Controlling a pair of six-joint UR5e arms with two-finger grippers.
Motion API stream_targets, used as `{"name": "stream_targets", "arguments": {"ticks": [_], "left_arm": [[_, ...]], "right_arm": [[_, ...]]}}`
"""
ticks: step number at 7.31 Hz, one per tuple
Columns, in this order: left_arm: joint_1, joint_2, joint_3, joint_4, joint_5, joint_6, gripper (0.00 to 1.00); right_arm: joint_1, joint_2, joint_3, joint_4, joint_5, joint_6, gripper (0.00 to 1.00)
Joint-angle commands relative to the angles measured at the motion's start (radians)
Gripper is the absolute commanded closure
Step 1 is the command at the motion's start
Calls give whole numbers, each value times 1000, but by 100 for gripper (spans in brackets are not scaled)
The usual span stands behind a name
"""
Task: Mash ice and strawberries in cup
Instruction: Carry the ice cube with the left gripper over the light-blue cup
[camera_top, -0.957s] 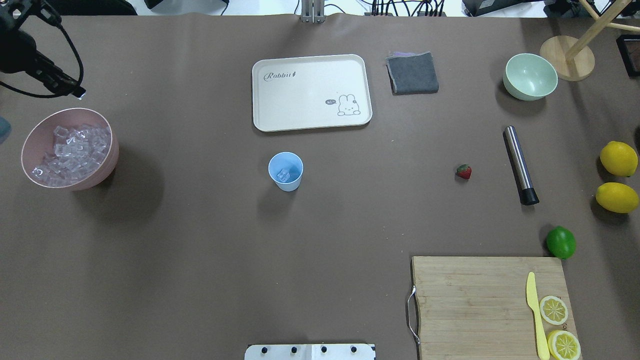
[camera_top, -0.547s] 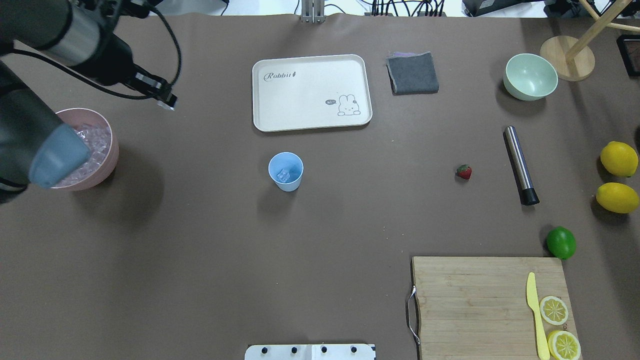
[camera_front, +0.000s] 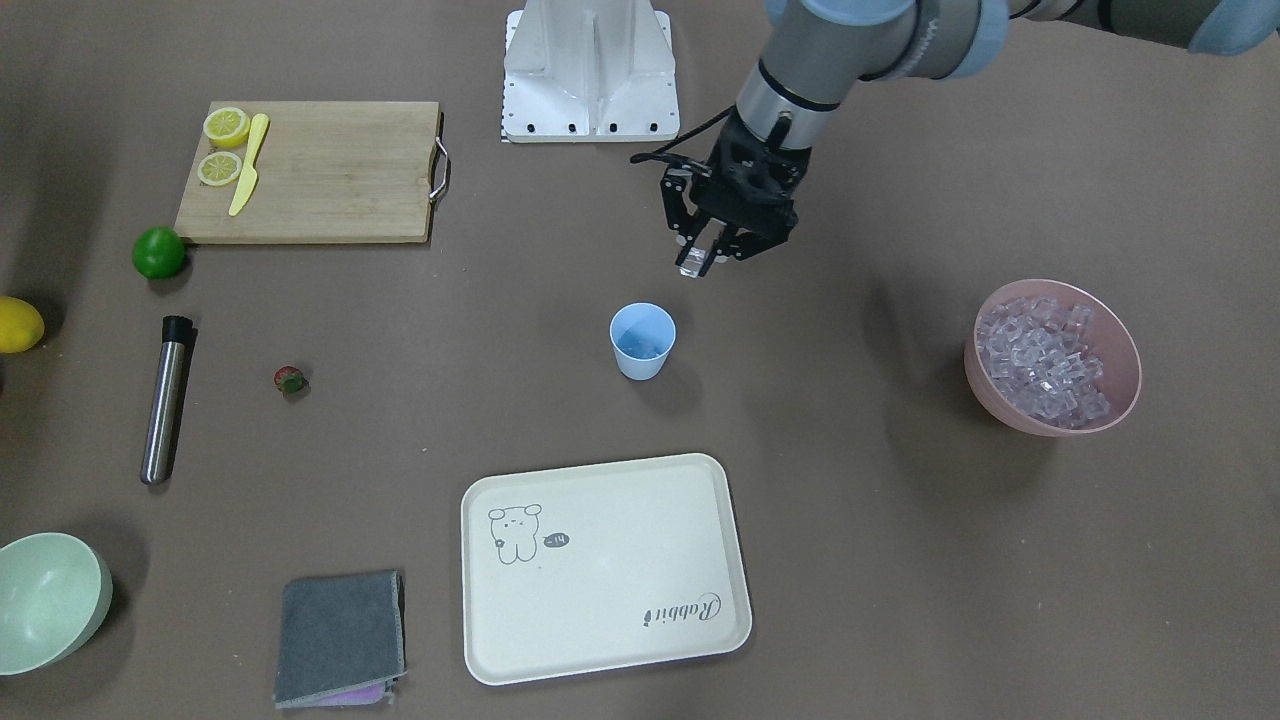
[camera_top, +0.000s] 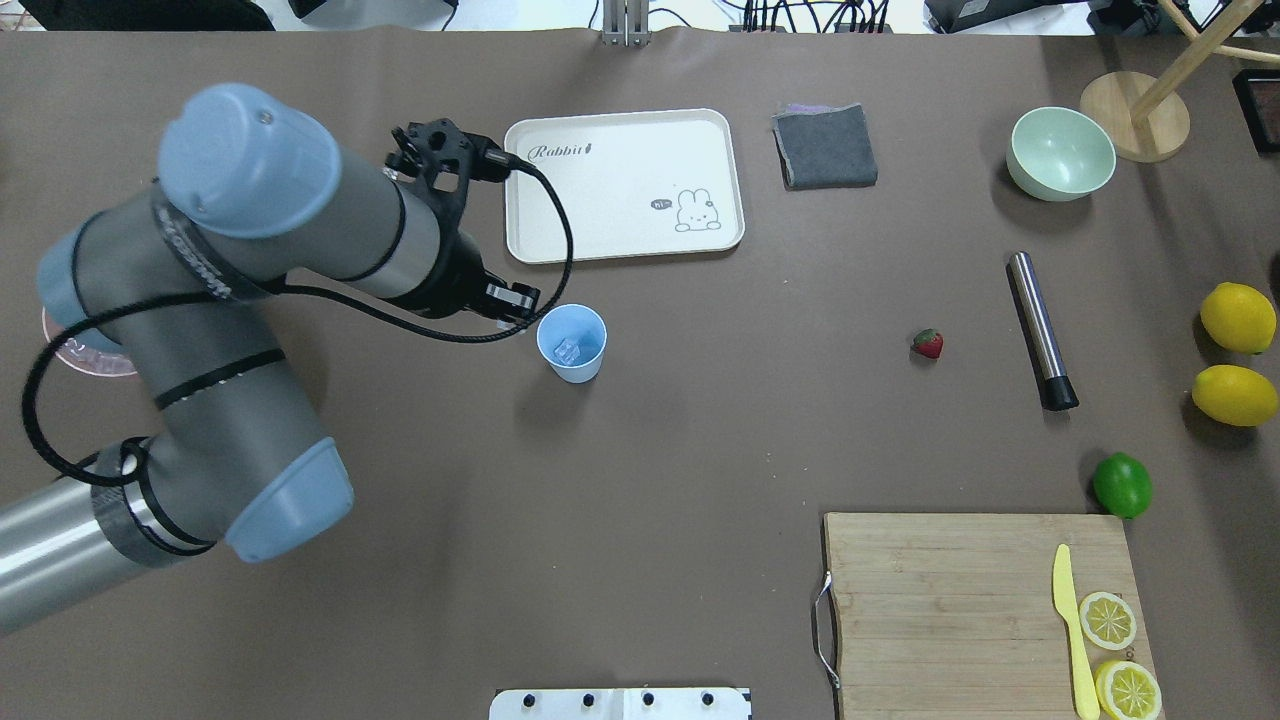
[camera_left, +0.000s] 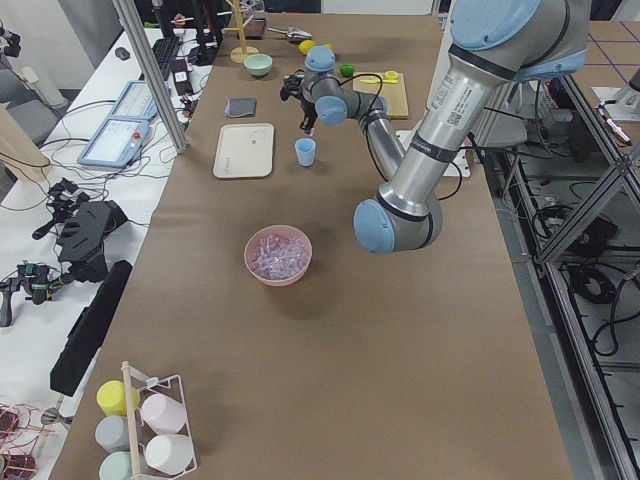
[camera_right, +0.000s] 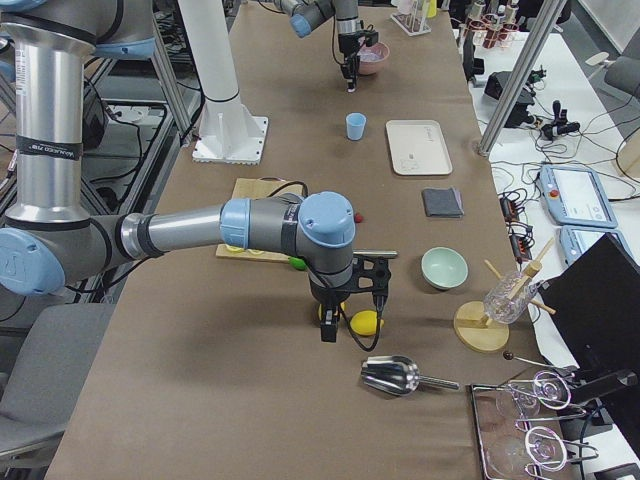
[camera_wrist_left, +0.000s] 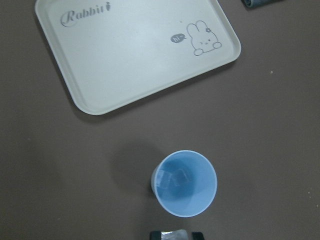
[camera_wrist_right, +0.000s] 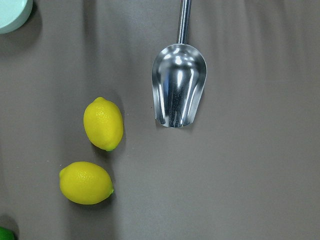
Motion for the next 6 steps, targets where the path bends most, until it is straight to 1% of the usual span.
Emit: {"name": "stream_targets", "arguments": {"ticks": [1,2,4,6], "left_arm": [[37,-31,103,-109,54,-26,100],[41,-35,155,-174,86,-26,100],[43,-67,206,-180,93,-23,100],[47,-67,223,-188,137,-20,100]], "right_arm": [[1,-1,0,0,1,0,0],[1,-1,0,0,1,0,0],[1,-3,-1,0,0,0,0],[1,-1,-4,0,0,0,0]]}}
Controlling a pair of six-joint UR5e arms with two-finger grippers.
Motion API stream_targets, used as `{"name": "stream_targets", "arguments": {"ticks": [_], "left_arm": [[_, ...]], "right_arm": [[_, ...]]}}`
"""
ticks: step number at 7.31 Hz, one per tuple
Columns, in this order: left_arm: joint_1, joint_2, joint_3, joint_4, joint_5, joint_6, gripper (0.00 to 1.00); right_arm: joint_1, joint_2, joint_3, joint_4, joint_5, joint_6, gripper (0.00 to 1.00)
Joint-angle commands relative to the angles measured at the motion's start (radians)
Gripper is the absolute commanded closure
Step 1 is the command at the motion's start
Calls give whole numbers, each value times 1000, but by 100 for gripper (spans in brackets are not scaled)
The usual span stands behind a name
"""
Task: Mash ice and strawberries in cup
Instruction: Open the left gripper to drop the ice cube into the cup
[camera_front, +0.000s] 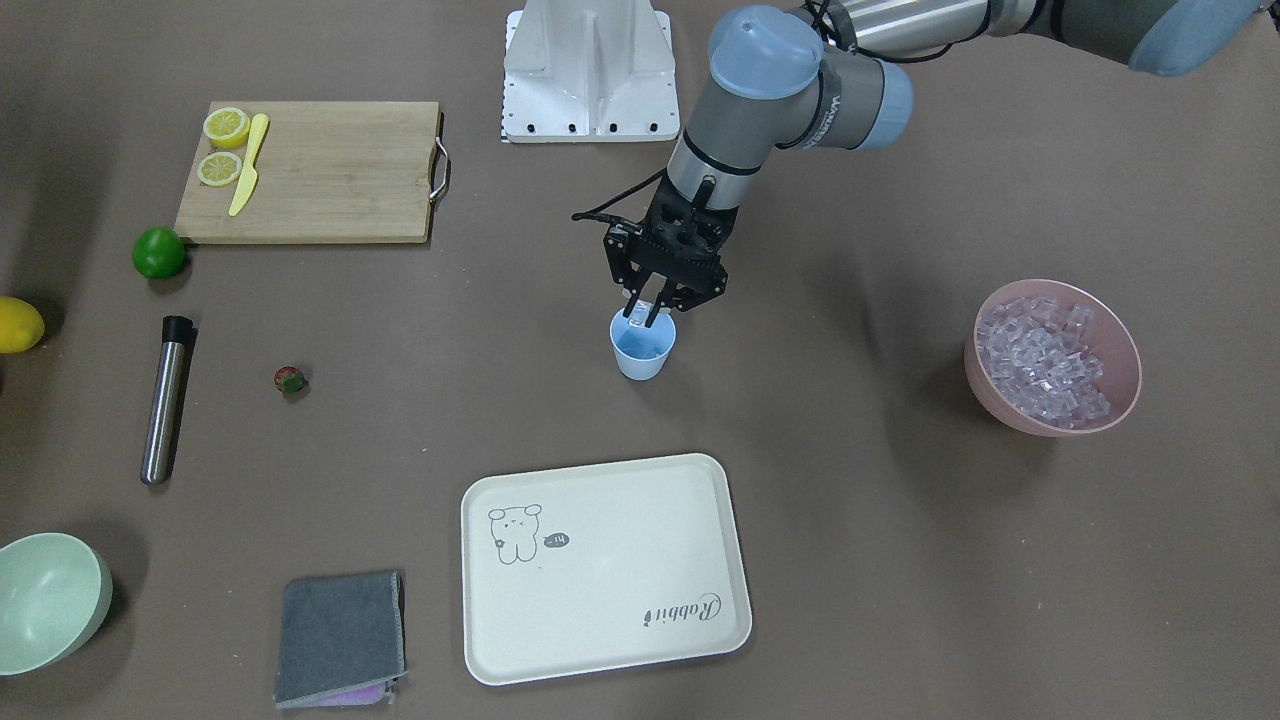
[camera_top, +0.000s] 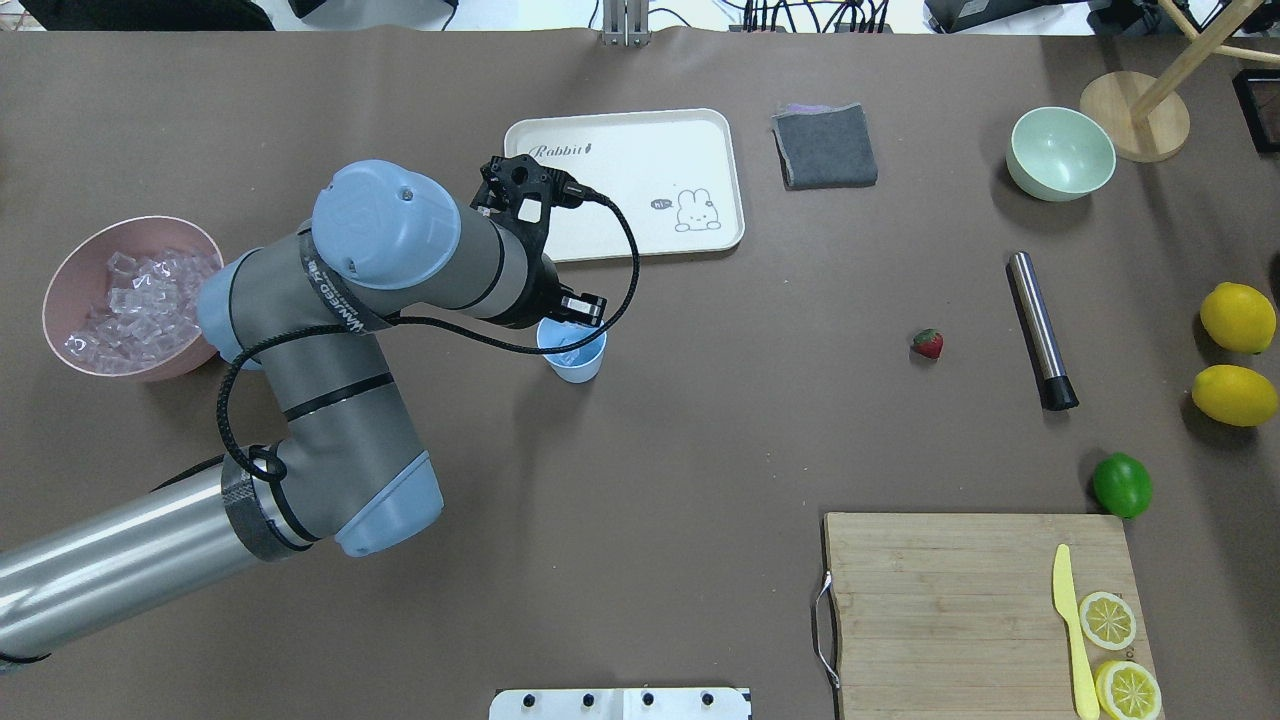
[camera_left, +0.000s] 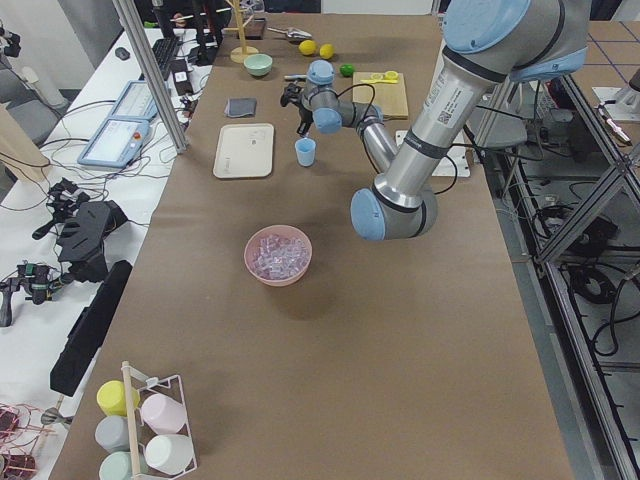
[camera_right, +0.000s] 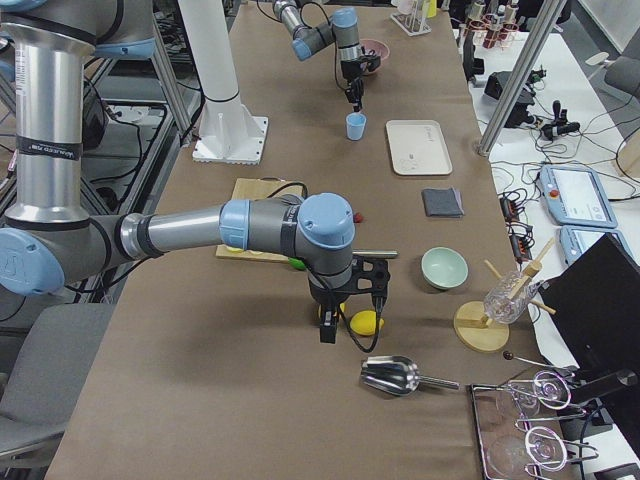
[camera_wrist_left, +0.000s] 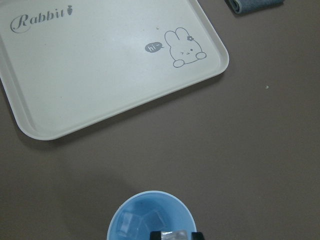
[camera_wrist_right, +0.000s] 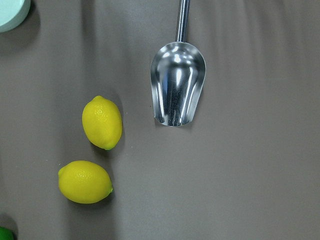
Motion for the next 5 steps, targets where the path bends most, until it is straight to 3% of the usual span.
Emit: {"name": "stream_targets", "arguments": {"ticks": [1,2,4,5], "left_arm": [[6,-1,35,-36,26,2,100],[6,-1,46,-44,27,2,100],[8,-1,43,-42,26,2,3],[8,-1,38,-42,26,-3,3]], "right_arm": [[-2,1,-3,0,0,0,0],[0,1,-5,0,0,0,0],[-2,1,-2,0,0,0,0],[0,1,-5,0,0,0,0]]}}
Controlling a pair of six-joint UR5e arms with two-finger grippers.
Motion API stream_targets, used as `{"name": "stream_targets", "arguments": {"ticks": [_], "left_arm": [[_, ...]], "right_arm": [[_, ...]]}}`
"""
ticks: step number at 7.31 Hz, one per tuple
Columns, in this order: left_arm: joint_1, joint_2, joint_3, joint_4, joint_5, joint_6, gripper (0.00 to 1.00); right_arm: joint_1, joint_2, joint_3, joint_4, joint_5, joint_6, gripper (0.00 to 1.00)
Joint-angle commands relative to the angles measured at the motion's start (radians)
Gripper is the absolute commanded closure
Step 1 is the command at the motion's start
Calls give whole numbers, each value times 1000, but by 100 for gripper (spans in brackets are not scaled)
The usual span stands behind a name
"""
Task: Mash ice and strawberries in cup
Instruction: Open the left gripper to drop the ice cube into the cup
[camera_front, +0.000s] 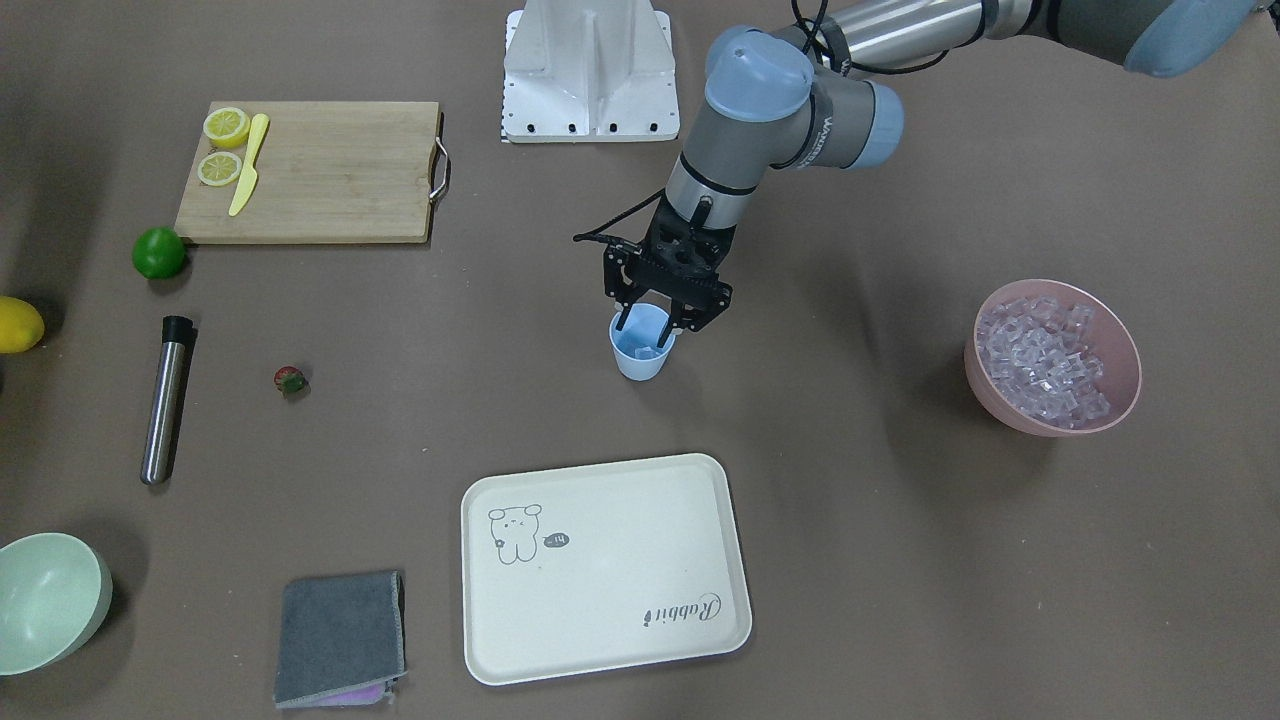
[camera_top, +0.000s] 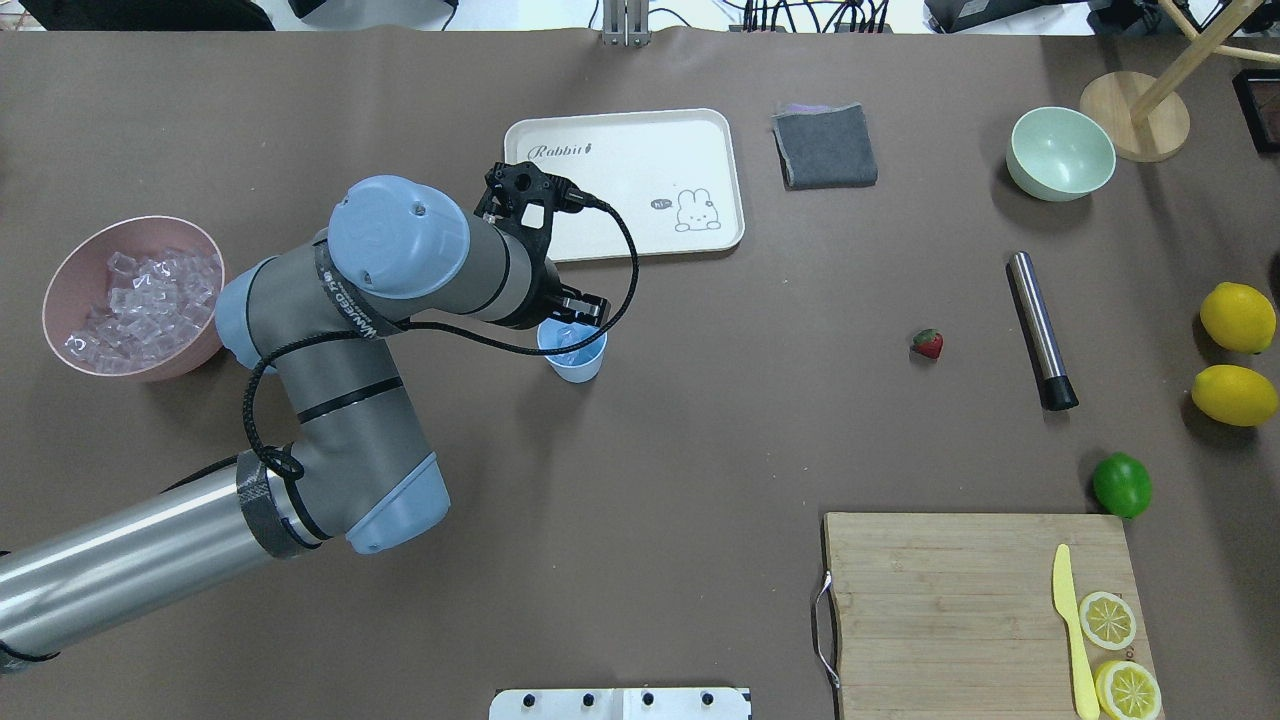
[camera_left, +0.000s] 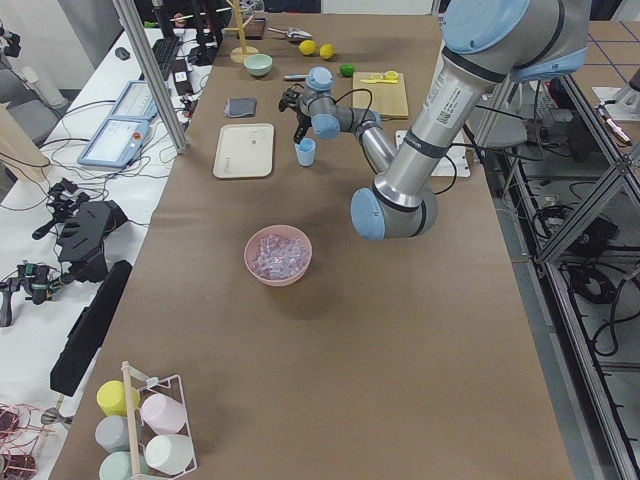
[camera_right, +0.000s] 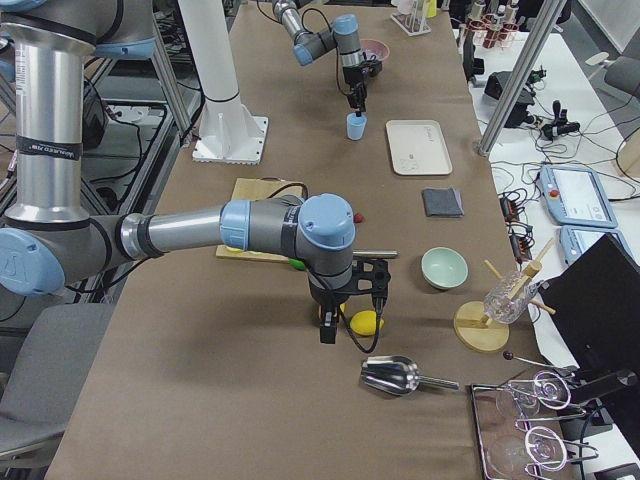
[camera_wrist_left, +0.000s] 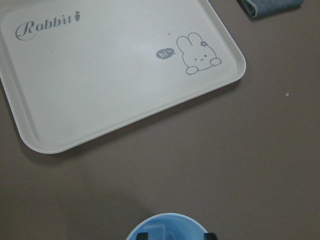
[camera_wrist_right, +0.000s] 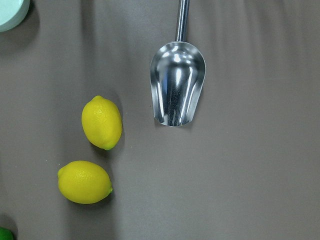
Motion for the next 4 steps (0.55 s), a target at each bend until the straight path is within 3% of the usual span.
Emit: {"name": "stream_targets", "arguments": {"ticks": [1,4], "left_arm": [[1,-3,-19,-2,0,-7,3],[-50,34,-149,75,-3,-13,3]], "right_arm": [[1,2,1,0,-2,0,0],[1,21,4,153,0,0,0]]}}
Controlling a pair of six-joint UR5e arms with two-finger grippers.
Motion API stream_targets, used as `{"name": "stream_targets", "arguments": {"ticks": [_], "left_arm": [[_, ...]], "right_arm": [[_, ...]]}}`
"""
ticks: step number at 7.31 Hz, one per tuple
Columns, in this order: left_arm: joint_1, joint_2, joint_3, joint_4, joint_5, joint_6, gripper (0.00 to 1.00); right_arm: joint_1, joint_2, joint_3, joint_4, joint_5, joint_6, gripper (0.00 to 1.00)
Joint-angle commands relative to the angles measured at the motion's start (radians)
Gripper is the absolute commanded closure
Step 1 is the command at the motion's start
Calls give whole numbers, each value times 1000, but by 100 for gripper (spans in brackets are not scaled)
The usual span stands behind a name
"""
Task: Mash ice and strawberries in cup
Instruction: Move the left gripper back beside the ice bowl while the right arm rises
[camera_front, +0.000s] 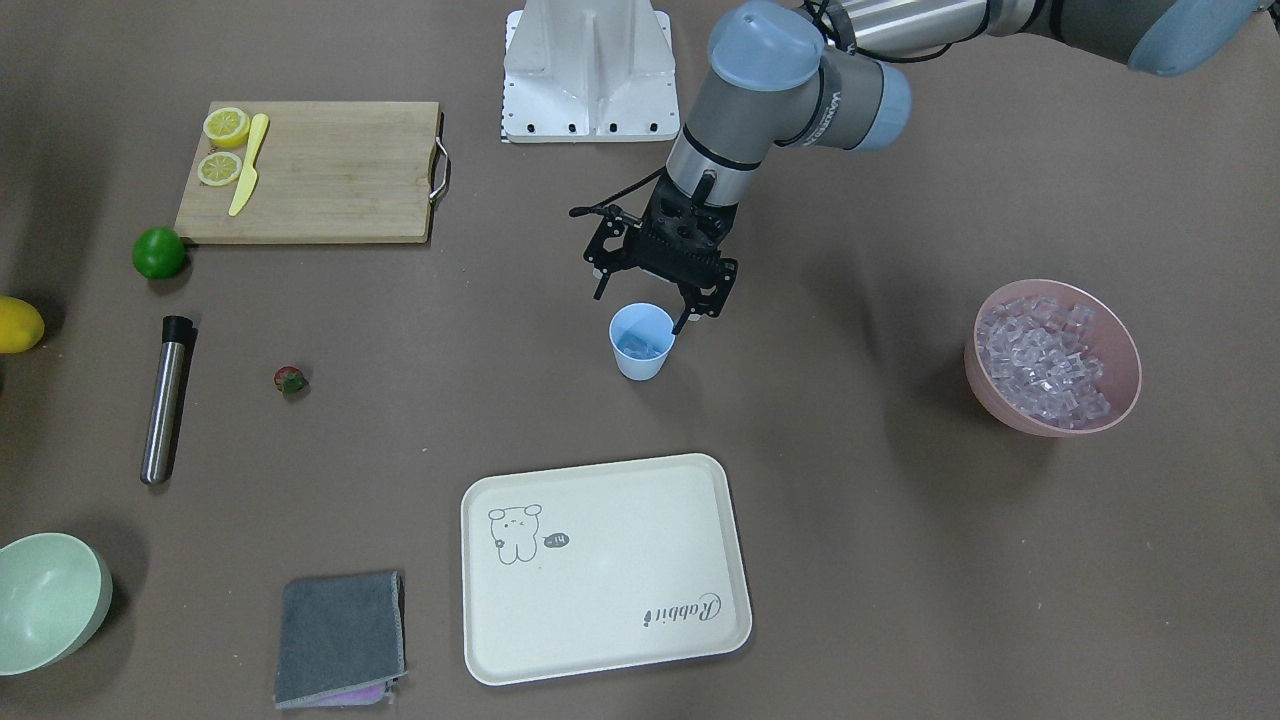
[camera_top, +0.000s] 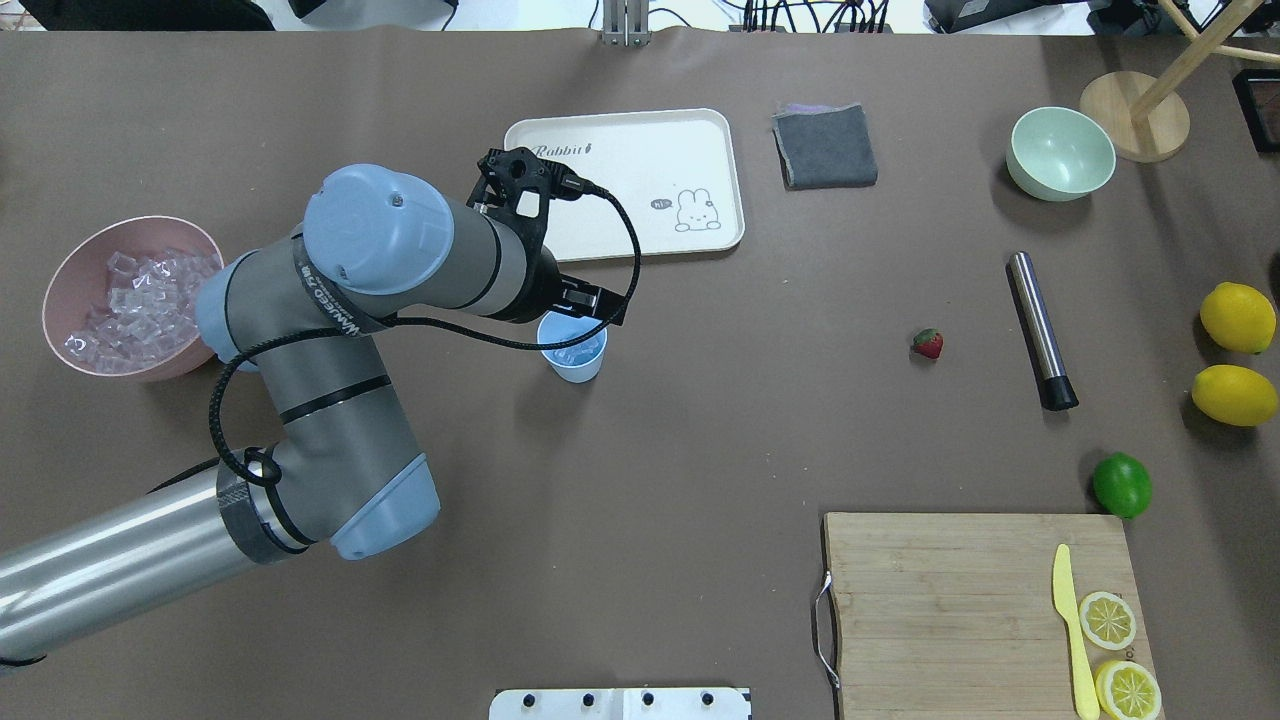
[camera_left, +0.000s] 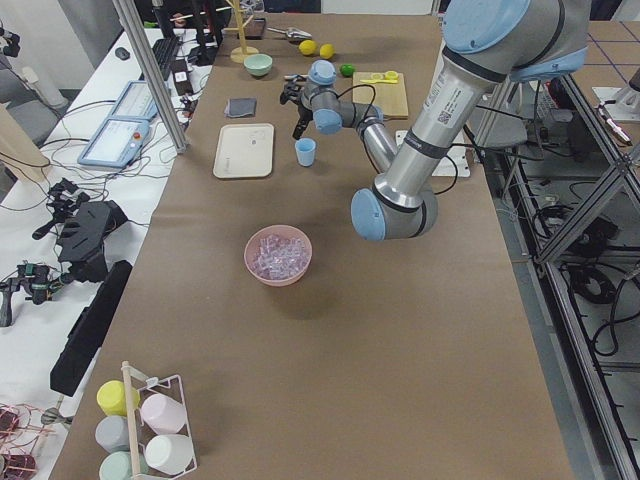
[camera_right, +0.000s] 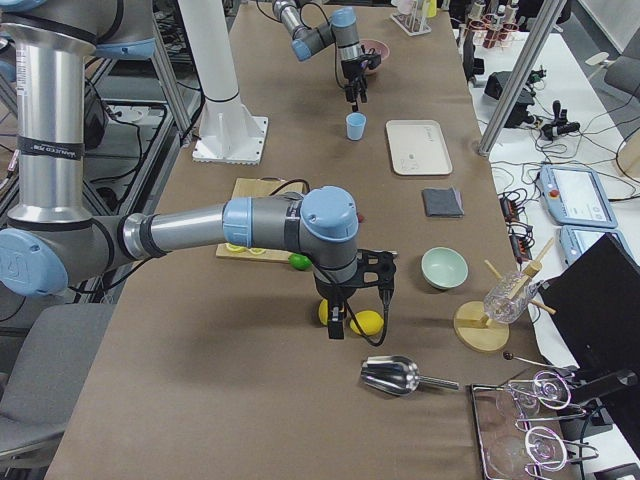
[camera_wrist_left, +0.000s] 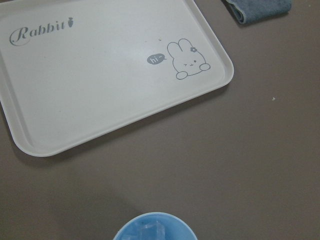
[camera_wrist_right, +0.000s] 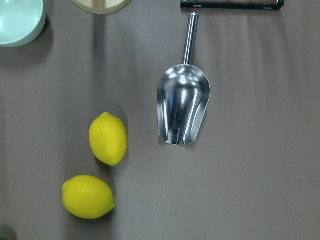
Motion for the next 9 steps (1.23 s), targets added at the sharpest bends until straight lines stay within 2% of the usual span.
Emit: {"name": "stream_targets", "arguments": {"ticks": [1,2,3,4,6,7,8,9], "left_arm": [[-65,55,-154,146,-7,-2,3],[-103,98,-233,201,-9,6,3],[-149,136,-270,234,-32,10,3],[-216,188,-282,238,-94,10,3],[-345,296,-293,239,-205,50,3],[-391,357,-295,236,-231,87,3],[-418,400,-296,233,-236,116,3],[-421,443,-293,229,-236,140,3]], "right_arm": [[-1,13,-14,106,-6,5,0],[-6,30,-19,108,3,4,0],[-36,32,-17,108,5,1,0],[-77,38,-16,108,8,8,0],[-110,56,-20,109,87,10,0],[-111,52,-32,109,188,14,0],[-146,58,-29,111,224,14,0],[-206,109,-22,114,218,19,0]]}}
